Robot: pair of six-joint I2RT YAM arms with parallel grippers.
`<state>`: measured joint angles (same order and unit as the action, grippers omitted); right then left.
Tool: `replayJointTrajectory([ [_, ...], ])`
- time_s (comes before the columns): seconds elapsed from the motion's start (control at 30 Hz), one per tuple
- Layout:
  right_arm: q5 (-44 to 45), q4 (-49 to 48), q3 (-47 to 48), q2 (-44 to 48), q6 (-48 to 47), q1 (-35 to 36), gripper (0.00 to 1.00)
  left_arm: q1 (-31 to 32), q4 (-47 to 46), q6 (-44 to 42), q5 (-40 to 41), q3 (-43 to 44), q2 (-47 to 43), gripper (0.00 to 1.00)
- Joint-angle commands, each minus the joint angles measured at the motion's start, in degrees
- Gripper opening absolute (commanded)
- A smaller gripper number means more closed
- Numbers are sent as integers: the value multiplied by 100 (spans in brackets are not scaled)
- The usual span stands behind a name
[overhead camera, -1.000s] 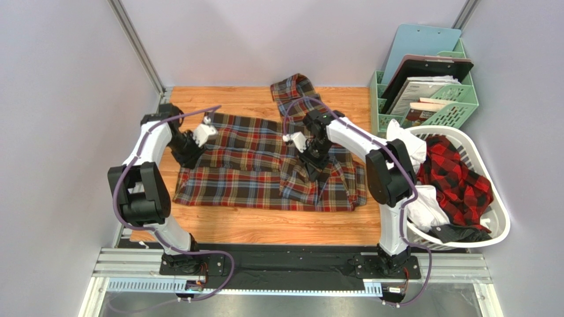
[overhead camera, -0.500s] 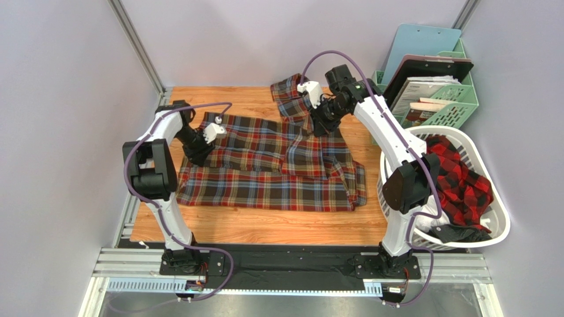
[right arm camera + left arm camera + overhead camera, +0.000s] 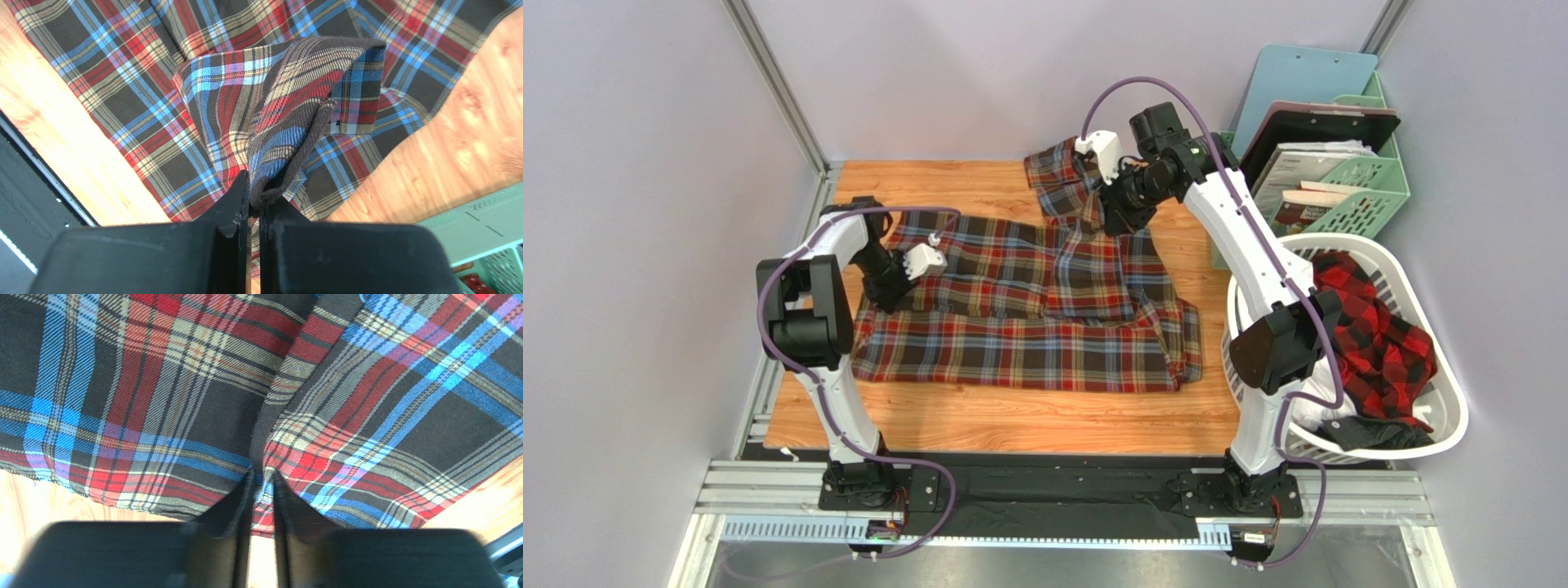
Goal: Fold and stack the long sleeve shirts
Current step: Fold the shirt
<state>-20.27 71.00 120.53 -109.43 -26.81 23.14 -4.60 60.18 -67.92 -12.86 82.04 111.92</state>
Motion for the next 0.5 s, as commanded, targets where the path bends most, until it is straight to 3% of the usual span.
replayJointTrajectory([
  [0.0,111,10,436,9,-9,-63,0,21,116,-231,-76,14,-135,9],
  [0.1,146,1,568,18,-17,-81,0,21,143,-178,-67,101,-179,0],
  [0.33,278,-121,849,44,-26,-195,0,21,117,-37,-59,426,-267,0],
  [0.47,375,-297,1095,35,-17,-274,0,12,-417,182,82,409,-284,0],
])
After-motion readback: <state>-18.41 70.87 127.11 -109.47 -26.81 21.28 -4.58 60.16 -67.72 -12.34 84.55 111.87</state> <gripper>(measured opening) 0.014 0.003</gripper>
